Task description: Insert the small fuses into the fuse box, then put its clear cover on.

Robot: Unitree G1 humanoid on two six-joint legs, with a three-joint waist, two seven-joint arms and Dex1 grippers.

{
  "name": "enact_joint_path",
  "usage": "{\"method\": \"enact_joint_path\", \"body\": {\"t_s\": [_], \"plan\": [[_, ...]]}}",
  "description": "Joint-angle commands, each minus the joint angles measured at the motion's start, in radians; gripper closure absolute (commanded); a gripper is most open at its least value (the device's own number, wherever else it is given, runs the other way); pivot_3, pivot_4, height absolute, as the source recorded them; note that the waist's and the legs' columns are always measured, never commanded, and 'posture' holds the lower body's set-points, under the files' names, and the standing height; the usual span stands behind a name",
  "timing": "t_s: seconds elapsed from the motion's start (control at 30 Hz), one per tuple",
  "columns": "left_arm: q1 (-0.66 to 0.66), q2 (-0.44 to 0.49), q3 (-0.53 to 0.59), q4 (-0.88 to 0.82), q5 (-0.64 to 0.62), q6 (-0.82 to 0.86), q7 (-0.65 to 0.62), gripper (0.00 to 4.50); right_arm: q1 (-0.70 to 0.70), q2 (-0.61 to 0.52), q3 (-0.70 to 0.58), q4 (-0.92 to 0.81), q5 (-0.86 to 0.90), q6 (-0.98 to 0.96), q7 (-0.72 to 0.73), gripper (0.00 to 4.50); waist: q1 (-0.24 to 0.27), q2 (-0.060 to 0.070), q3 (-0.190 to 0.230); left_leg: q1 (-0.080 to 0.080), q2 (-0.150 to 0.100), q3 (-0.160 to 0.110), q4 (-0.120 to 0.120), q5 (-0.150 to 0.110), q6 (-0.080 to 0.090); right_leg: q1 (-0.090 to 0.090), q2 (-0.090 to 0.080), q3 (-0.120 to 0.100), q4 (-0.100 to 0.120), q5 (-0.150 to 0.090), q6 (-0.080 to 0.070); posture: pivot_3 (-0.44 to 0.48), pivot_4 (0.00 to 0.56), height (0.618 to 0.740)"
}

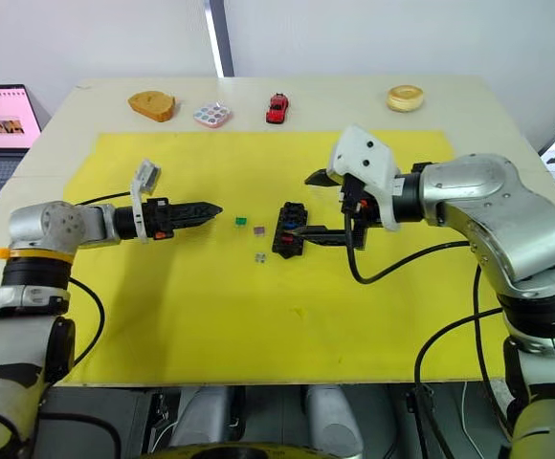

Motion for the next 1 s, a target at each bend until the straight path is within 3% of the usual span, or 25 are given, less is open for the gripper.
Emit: {"method": "enact_joint_path", "body": {"t_s": [0.03, 0.4, 1.0], "plan": [[-0.063, -0.024, -0.044, 0.084, 0.042, -0.028, -0.044, 0.00, -0.034, 0.001, -0.005, -0.005, -0.010, -0.023, -0.001, 0.05, 0.002, 0.000, 0.000, 0.000, 0.000, 0.000, 0.000, 0.000, 0.000, 0.000, 0.000, 0.000, 0.000, 0.000, 0.000, 0.000, 0.150, 0.740], [-0.136, -0.095, -0.179, 0.218, 0.163, -0.099, -0.202, 0.00, -0.030, -0.017, -0.009, -0.017, -0.017, -0.023, -0.006, 0.05, 0.008, 0.000, 0.000, 0.000, -0.001, 0.000, 0.000, 0.000, 0.000, 0.001, 0.000, 0.000, 0.000, 0.000, 0.000, 0.000, 0.150, 0.740], [-0.191, -0.178, -0.167, 0.360, 0.269, -0.183, -0.254, 0.00, -0.024, -0.020, -0.011, -0.026, -0.027, -0.014, -0.033, 0.05, 0.032, 0.000, -0.001, 0.000, -0.001, -0.001, 0.001, 0.000, 0.000, 0.002, -0.001, -0.001, -0.001, 0.000, 0.000, 0.000, 0.150, 0.740]]}}
